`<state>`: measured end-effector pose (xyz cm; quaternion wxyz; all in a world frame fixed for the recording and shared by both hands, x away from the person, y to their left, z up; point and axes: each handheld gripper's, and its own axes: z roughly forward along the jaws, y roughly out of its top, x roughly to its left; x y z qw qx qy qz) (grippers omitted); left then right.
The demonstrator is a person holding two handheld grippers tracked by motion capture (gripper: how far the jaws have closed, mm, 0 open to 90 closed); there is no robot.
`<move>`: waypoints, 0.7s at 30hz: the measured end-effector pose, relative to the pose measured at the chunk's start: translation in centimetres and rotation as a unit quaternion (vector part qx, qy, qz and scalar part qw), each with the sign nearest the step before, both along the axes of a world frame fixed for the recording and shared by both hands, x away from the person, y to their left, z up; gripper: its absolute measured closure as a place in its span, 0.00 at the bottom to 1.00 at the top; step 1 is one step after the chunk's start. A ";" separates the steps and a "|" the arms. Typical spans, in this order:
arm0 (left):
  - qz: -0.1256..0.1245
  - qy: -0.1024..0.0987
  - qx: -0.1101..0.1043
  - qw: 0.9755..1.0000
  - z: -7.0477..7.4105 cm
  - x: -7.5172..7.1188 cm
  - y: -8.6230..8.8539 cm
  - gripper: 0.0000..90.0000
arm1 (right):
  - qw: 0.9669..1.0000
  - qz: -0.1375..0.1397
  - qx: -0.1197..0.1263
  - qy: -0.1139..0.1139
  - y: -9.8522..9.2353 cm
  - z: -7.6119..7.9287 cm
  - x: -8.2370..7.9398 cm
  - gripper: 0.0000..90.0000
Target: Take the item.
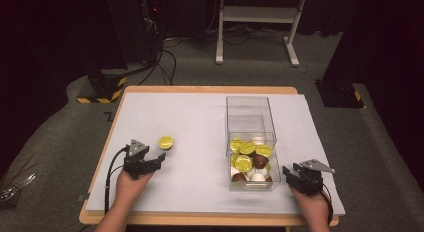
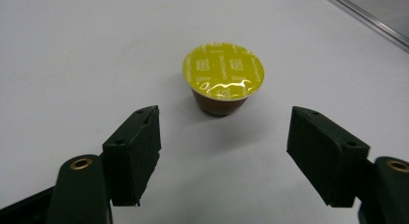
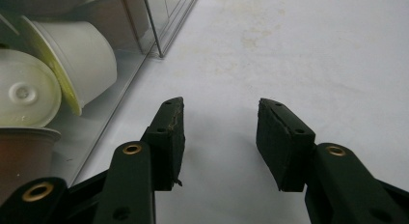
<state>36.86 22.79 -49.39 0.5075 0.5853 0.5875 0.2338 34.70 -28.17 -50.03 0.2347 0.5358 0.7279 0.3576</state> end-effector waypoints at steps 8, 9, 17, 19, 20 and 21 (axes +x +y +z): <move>0.006 0.017 0.006 1.000 -0.8 -1.3 1.3 0.31 | 1.000 0.000 0.001 0.000 0.0 0.0 0.0 0.59; 0.005 0.021 0.012 1.000 -0.9 -1.5 1.4 0.31 | 1.000 0.000 0.000 0.000 0.0 0.0 0.0 0.59; 0.011 0.035 0.024 0.999 -1.6 -2.4 1.7 0.31 | 1.000 0.003 0.000 -0.002 0.0 0.0 0.0 0.58; 0.015 0.035 0.029 0.999 -1.8 -2.4 1.5 0.31 | 1.000 0.004 0.003 -0.003 0.0 0.0 -0.1 0.58; 0.011 0.038 0.039 0.998 -1.8 -2.4 1.4 0.31 | 1.000 0.001 0.005 -0.002 0.0 0.0 -0.1 0.57; 0.016 0.035 0.035 0.999 -1.9 -2.4 1.2 0.31 | 1.000 0.002 0.006 -0.003 0.0 0.1 -0.1 0.57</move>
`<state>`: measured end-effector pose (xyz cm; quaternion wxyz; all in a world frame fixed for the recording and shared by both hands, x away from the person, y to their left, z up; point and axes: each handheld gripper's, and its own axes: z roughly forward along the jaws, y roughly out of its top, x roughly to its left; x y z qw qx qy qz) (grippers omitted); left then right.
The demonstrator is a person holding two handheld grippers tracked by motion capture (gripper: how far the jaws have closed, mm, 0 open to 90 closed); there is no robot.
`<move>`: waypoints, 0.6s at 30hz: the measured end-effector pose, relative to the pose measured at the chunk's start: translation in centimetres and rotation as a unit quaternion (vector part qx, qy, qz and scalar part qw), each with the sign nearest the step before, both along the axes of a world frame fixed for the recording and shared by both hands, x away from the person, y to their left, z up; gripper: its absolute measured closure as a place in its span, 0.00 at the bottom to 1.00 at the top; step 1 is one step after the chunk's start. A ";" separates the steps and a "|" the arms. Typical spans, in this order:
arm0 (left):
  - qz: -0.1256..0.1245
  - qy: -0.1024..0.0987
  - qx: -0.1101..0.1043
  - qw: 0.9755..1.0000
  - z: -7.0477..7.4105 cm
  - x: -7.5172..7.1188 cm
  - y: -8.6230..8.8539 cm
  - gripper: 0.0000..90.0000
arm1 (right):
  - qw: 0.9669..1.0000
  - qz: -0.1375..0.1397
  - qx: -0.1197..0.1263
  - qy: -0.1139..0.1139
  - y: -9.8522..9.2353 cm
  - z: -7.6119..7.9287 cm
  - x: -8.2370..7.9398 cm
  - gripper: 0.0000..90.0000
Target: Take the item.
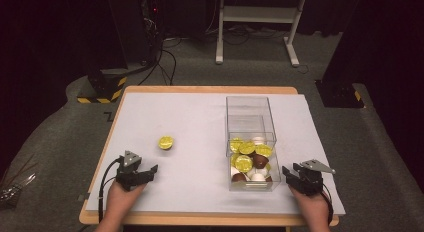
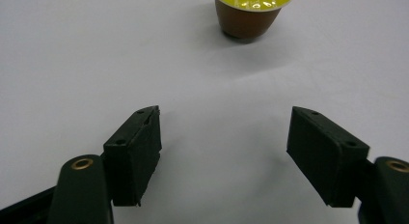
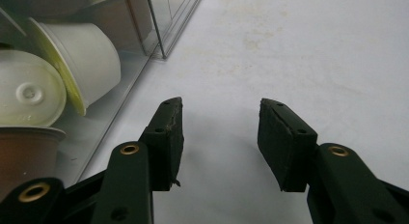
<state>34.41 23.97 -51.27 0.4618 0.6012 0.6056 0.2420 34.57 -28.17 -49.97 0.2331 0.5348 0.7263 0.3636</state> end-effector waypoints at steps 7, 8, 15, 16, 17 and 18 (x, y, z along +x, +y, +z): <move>-0.004 0.008 0.015 1.000 -0.3 0.0 -0.3 0.30 | 1.000 0.021 0.004 0.003 0.3 0.4 -0.4 0.53; -0.006 0.009 0.019 1.000 -0.3 0.0 -0.2 0.30 | 1.000 0.022 0.002 0.004 0.4 0.5 -0.5 0.52; -0.006 0.008 0.020 1.000 -0.3 -0.1 -0.2 0.30 | 0.999 0.039 -0.002 -0.002 0.9 1.7 -2.0 0.48; -0.006 0.008 0.019 1.000 -0.3 0.0 -0.2 0.30 | 0.999 0.041 -0.002 -0.003 0.9 1.8 -2.3 0.47; -0.006 0.008 0.019 1.000 -0.3 -0.1 -0.2 0.30 | 0.999 0.044 -0.002 -0.004 0.9 1.9 -2.5 0.47; -0.007 0.009 0.020 1.000 -0.3 -0.1 -0.2 0.30 | 0.999 0.048 -0.002 -0.006 0.9 2.0 -2.7 0.46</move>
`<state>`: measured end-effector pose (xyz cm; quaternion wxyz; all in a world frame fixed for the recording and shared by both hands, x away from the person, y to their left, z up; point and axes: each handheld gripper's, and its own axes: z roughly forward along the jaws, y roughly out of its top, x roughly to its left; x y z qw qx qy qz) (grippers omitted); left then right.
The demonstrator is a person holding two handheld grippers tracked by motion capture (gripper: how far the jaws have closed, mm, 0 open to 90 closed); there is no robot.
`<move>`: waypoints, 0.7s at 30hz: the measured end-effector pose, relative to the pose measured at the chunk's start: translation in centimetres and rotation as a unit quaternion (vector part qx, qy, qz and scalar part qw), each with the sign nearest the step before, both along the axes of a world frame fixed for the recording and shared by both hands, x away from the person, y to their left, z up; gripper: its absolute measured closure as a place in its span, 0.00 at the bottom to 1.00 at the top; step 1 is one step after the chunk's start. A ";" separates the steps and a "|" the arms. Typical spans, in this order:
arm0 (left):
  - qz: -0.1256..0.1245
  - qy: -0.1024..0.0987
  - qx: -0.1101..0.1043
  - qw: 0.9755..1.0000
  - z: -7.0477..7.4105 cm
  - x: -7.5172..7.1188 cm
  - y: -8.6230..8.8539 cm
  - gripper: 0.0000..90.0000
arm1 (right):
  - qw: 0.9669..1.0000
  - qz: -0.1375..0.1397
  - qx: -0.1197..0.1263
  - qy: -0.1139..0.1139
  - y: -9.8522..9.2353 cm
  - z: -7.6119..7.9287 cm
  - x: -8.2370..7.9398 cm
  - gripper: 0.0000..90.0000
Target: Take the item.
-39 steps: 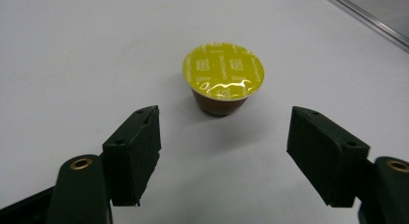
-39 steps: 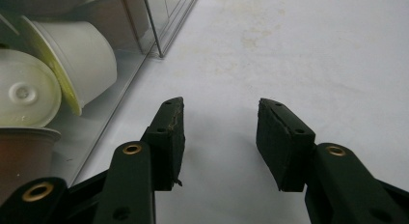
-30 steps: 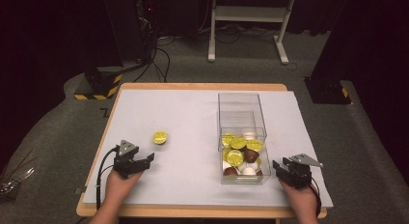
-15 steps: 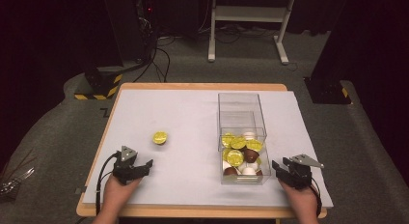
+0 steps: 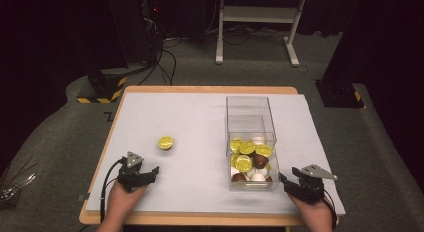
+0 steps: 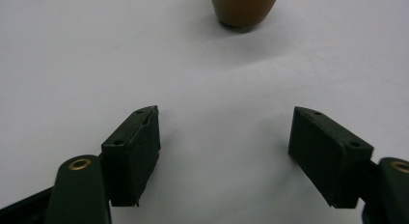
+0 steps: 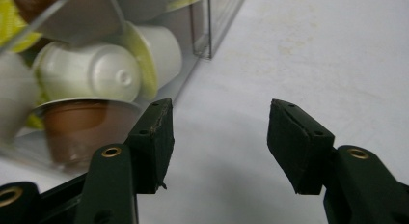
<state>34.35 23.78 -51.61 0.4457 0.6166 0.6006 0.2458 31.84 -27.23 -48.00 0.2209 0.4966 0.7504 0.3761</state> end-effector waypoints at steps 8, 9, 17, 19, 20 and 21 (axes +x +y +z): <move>0.001 0.000 0.002 1.000 0.0 0.0 0.0 0.30 | 1.000 0.018 0.011 -0.003 0.0 0.6 -2.0 0.40; 0.002 0.000 0.002 1.000 0.0 0.0 0.0 0.30 | 1.000 0.025 0.012 -0.002 0.0 0.6 -2.2 0.39; 0.002 0.000 0.001 1.000 0.0 0.0 0.0 0.30 | 0.999 0.034 0.018 0.004 -0.1 0.3 -3.4 0.37; 0.003 0.000 -0.001 1.000 0.0 0.0 0.0 0.30 | 0.999 0.035 0.017 0.004 0.0 0.2 -3.6 0.37; 0.002 0.000 0.001 1.000 0.0 0.0 0.0 0.30 | 0.999 0.036 0.017 0.003 0.1 0.2 -3.6 0.36; 0.002 0.000 0.001 1.000 0.0 0.0 0.0 0.30 | 0.999 0.038 0.019 0.003 0.1 0.2 -3.7 0.35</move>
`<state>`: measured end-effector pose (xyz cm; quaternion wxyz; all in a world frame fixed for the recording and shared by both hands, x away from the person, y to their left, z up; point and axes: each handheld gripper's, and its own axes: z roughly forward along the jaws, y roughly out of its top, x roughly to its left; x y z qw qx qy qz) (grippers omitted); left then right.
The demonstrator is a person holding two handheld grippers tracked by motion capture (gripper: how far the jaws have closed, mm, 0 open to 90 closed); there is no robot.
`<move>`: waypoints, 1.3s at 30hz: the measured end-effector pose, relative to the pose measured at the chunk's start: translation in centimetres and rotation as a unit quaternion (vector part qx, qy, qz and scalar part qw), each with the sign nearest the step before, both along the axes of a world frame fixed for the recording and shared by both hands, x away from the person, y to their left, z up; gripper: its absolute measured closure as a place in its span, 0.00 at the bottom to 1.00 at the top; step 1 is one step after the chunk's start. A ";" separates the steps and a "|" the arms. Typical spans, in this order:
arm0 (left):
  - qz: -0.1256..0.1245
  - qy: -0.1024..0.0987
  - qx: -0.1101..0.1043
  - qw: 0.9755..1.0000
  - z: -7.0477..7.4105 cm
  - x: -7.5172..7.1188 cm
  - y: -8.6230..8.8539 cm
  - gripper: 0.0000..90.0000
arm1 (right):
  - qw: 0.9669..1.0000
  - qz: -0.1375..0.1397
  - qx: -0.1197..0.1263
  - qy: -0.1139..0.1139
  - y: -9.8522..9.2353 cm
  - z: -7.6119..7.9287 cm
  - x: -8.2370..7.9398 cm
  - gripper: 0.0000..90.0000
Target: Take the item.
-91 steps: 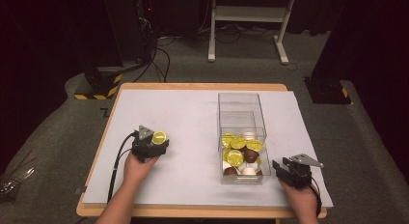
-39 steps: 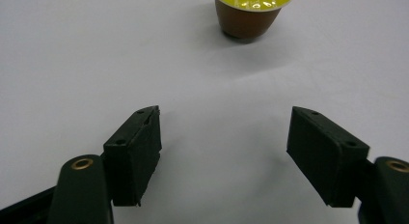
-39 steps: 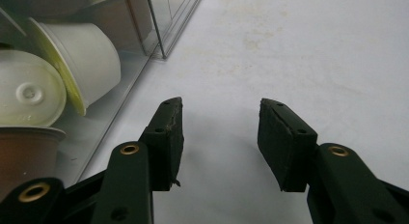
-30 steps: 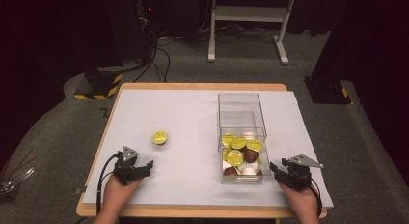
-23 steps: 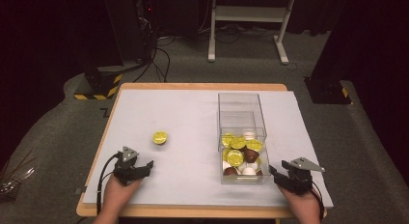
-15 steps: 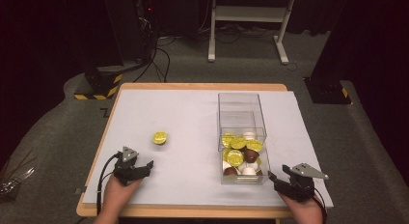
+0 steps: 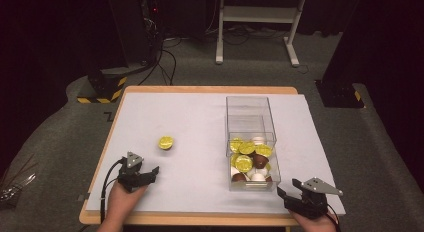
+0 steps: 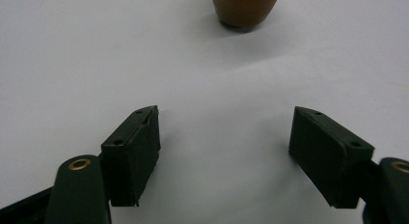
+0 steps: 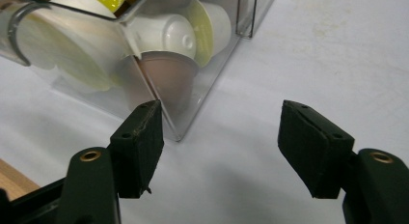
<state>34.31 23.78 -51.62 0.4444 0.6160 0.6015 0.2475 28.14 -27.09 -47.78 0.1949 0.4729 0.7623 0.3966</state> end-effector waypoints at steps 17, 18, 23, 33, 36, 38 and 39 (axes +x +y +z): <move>0.005 -0.005 -0.011 1.000 0.0 0.0 -0.1 0.29 | 0.999 0.033 0.013 -0.010 3.0 0.3 0.4 0.29; 0.002 -0.002 -0.007 1.000 0.0 0.0 -0.1 0.29 | 0.999 0.036 0.012 -0.012 3.1 0.2 0.5 0.28; 0.003 -0.003 -0.007 1.000 0.0 0.0 -0.1 0.29 | 0.999 0.042 0.013 -0.008 3.7 0.0 0.7 0.26; 0.000 0.000 -0.006 1.000 0.0 0.0 0.0 0.29 | 0.999 0.046 0.007 -0.021 4.7 0.0 0.8 0.24; 0.001 -0.001 -0.008 1.000 0.0 0.0 0.0 0.29 | 0.999 0.043 0.006 -0.022 4.7 0.1 0.7 0.24; 0.001 -0.001 -0.008 1.000 0.0 0.0 0.0 0.29 | 0.999 0.043 0.004 -0.023 4.8 0.1 0.7 0.24; -0.001 0.001 -0.006 1.000 0.0 0.0 0.0 0.29 | 0.999 0.044 0.001 -0.025 4.8 0.1 0.7 0.23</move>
